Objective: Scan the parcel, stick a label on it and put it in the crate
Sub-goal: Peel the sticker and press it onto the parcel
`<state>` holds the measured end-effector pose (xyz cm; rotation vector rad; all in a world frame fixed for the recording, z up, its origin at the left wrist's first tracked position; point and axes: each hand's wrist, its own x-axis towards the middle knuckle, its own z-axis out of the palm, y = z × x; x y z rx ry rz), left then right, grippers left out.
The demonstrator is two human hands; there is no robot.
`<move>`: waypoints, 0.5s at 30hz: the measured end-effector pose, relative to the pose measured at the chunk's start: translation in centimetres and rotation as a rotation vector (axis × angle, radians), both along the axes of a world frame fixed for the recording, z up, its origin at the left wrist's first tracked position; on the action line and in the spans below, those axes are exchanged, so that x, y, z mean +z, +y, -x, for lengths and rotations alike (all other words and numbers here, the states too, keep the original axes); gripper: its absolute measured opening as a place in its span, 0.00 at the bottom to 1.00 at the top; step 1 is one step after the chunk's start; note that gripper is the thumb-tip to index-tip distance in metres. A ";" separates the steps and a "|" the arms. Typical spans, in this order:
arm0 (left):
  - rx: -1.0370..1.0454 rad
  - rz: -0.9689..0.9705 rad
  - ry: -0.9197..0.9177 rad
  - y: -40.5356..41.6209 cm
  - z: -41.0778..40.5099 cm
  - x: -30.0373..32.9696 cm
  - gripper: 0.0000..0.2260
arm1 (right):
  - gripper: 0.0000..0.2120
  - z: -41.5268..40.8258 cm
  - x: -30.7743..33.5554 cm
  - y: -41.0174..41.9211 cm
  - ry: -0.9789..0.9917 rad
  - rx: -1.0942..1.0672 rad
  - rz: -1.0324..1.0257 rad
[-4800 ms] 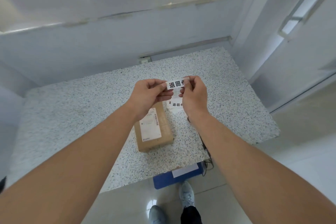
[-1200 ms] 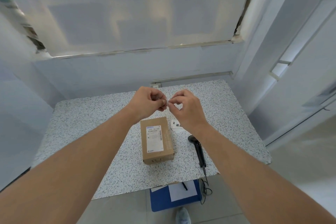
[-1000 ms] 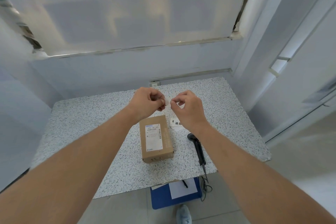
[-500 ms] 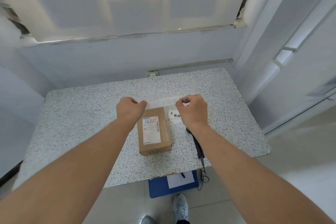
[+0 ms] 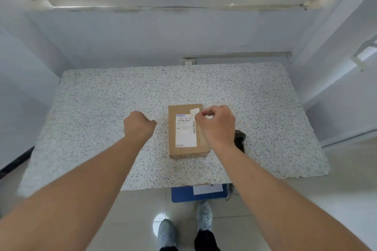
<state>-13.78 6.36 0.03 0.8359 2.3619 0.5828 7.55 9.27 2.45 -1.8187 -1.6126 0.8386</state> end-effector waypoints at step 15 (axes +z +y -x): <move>-0.212 -0.161 -0.527 0.8 -0.7 -0.5 0.04 | 0.06 2.3 -3.0 -2.5 -0.165 -0.026 -0.091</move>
